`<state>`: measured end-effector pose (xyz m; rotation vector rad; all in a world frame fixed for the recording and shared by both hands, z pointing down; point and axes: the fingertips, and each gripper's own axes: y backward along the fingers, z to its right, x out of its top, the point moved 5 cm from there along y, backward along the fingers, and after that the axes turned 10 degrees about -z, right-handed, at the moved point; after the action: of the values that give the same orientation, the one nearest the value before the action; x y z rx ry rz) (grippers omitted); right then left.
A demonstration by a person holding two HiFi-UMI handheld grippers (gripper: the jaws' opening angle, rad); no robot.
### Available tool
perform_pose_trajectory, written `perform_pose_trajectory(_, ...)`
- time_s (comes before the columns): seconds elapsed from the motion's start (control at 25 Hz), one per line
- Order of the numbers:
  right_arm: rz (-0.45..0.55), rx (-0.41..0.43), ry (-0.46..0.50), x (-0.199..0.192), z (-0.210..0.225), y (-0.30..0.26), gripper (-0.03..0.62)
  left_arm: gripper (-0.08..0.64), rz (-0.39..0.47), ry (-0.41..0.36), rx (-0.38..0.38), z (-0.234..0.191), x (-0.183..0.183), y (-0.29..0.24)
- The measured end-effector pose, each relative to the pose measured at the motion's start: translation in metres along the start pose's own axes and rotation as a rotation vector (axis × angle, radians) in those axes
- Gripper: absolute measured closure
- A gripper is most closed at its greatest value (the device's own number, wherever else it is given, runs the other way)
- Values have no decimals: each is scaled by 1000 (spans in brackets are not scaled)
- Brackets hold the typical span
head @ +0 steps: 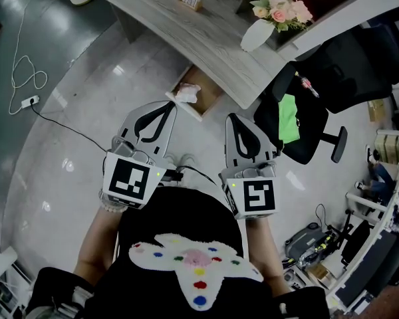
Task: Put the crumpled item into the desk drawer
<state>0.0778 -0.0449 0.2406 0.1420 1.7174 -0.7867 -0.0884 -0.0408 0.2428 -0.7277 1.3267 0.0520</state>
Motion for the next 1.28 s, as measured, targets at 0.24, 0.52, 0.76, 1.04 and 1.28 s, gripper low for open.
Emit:
perform_pose_trajectory(0.24, 2, 6, 11, 2, -1, 0, 589, 548, -7, 1, -6, 2, -1, -2)
perform_pose_trajectory(0.52, -1, 8, 14, 2, -1, 0, 588, 548, -19, 5, -24, 4, -4, -3)
perform_pose_trajectory(0.76, -21, 5, 2, -4, -1, -2, 589, 548, -27, 7, -26, 3, -8, -4)
perform_pose_trajectory(1.04, -19, 11, 8, -4, -6, -3, 589, 548, -31, 10, -21, 0, -12, -1)
perform_pose_trajectory(1.28, -19, 10, 13, -4, -8, -2, 589, 548, -31, 9, -25, 1, -13, 0)
